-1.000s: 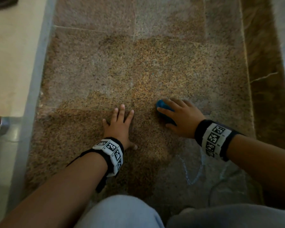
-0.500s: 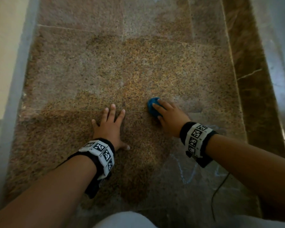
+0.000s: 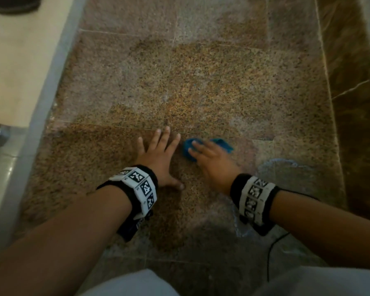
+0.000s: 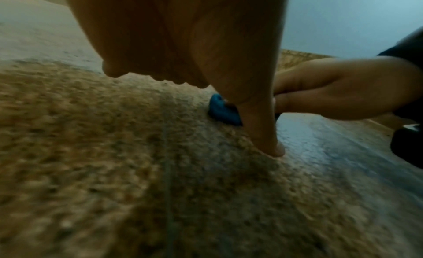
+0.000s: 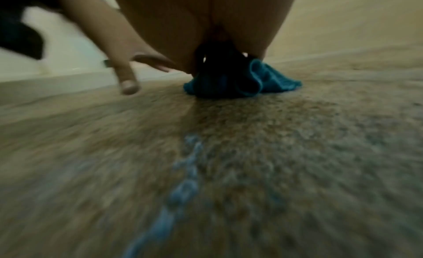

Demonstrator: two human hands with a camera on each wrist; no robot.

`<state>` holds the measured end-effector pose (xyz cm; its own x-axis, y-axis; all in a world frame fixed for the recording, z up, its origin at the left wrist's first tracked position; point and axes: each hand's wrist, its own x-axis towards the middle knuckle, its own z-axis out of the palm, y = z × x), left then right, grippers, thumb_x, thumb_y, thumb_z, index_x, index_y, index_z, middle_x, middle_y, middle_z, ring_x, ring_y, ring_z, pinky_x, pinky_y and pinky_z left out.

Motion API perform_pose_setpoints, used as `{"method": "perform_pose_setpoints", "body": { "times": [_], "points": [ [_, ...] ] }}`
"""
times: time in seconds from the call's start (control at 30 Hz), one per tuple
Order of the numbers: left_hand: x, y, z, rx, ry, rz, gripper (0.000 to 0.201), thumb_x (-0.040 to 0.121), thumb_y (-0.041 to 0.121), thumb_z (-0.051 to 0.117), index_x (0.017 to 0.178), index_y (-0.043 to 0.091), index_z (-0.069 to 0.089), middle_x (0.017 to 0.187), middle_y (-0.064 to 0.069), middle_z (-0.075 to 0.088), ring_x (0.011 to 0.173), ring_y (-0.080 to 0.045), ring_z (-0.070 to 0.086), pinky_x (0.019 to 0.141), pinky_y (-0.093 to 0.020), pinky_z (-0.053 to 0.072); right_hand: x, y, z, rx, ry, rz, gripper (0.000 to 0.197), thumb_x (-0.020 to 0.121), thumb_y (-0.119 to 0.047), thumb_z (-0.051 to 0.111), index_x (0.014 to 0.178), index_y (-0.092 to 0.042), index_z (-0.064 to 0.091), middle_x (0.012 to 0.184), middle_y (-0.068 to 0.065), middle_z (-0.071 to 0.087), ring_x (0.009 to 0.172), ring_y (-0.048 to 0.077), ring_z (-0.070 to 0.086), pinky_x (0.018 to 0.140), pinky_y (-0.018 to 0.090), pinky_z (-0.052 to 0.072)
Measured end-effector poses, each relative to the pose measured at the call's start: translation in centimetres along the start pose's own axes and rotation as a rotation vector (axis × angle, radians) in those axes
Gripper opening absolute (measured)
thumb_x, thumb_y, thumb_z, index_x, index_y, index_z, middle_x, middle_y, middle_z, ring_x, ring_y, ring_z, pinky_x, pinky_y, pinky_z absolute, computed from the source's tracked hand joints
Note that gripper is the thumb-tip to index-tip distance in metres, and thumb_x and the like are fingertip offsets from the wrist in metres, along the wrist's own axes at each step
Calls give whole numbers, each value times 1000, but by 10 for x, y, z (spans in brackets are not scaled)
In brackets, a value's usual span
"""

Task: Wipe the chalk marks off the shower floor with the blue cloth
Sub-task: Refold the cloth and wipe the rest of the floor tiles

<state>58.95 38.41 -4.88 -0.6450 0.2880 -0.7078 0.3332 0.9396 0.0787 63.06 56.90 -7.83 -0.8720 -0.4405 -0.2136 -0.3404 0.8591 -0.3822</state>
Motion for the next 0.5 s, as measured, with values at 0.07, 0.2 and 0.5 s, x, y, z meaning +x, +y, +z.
{"method": "perform_pose_setpoints", "body": {
  "times": [0.07,0.2,0.5],
  "points": [
    [0,14,5,-8,-10,40,142,60,77,69,147,23,-29,152,-3,-39,142,-25,-31,111,-60,-13,-14,-1,10,-21,-81,-172,50,81,-10,66,130,-11,55,136,13,53,124,41,48,94,57,45],
    [0,31,20,-26,-58,47,148,56,74,74,144,23,-34,149,-1,-44,140,-23,-34,112,-60,-12,-18,41,-11,-2,44,28,48,74,1,69,120,-12,64,123,13,62,101,42,59,88,48,49],
    [-1,34,19,-8,-70,3,150,55,74,75,144,24,-35,149,0,-44,142,-23,-32,116,-59,-6,-47,31,19,-64,150,-146,42,70,-5,69,111,-16,69,113,8,66,76,34,61,71,38,51]
  ]
}}
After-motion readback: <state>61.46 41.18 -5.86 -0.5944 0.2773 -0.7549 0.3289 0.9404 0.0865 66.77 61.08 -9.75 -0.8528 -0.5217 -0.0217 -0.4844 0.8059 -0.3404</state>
